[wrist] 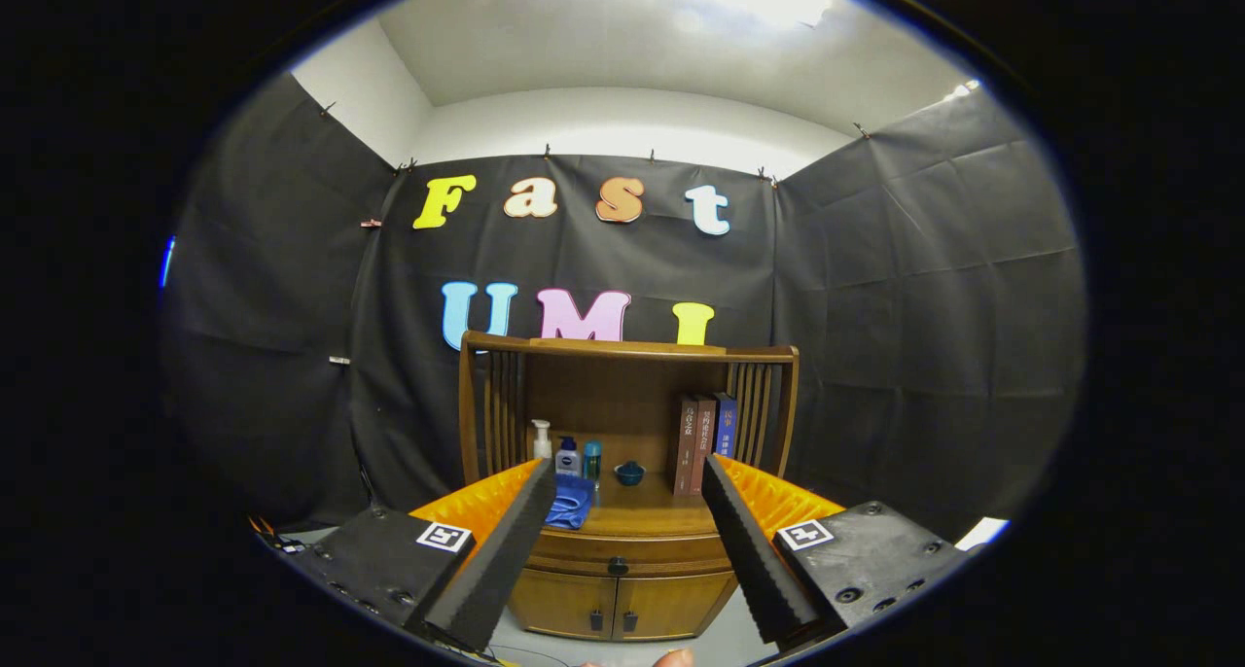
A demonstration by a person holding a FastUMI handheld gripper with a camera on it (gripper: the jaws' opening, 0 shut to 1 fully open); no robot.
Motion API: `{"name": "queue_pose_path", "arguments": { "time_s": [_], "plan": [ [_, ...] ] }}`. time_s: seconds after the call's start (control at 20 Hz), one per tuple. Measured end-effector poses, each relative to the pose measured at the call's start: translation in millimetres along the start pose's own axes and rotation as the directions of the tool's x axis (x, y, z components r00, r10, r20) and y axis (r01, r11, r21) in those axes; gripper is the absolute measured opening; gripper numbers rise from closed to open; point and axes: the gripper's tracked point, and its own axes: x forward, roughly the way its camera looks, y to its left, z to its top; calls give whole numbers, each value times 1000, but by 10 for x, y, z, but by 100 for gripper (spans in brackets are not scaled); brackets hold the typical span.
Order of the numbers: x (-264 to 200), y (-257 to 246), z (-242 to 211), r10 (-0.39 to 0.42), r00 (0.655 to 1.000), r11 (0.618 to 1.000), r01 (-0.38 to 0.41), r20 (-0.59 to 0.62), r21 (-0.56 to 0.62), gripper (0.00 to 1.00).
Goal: Pull open the drawer, take out the items inside it, and place them on the countertop above the cabinet.
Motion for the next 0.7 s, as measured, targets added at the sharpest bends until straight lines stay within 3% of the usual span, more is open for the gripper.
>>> {"name": "queue_pose_path", "arguments": {
  "time_s": [0.25, 0.7],
  "plan": [
    [116, -18, -330, -7, 1000, 1000, 7, -14, 10, 98],
    [709, 67, -1409, 21, 1000, 1000, -21, -22, 6, 98]
  ]
}}
